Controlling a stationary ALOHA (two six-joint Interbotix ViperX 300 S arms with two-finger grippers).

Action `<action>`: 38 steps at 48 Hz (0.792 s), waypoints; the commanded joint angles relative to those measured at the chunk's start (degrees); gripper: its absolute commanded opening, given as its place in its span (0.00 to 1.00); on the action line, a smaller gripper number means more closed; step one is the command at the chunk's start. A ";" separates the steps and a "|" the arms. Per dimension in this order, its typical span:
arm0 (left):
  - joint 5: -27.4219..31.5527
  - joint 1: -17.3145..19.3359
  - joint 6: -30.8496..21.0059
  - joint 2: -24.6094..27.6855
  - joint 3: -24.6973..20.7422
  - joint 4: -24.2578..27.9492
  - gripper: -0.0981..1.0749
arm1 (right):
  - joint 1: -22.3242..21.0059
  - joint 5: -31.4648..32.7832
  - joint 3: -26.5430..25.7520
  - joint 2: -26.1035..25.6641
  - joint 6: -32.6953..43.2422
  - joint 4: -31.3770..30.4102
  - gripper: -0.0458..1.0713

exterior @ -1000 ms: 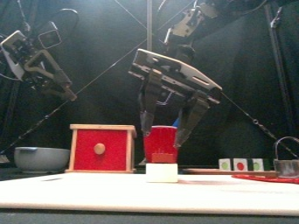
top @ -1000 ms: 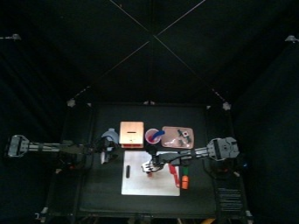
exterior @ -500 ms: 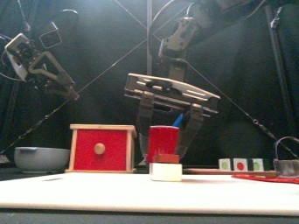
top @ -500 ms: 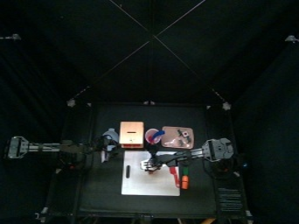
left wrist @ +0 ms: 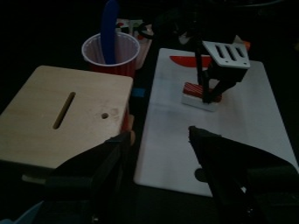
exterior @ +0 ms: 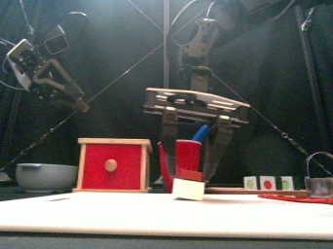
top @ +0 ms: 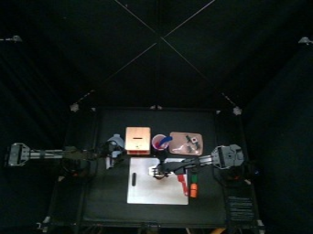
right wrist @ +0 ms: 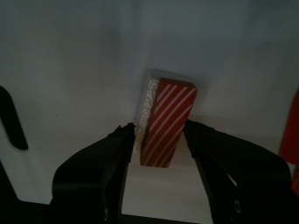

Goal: Put salmon sushi onto plate

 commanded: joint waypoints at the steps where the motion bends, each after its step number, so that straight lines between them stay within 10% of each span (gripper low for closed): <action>1: -0.53 0.09 0.00 0.00 -0.62 0.09 0.86 | 0.09 0.00 -1.14 -1.23 0.00 0.09 0.79; 20: -0.09 0.18 0.00 0.00 -0.62 0.09 0.86 | 0.18 1.05 -2.20 -1.32 -0.18 -0.44 0.56; 38: -0.09 0.18 -0.09 0.09 -0.62 -0.09 0.86 | 0.35 2.72 -2.29 -6.15 -0.62 -2.37 0.56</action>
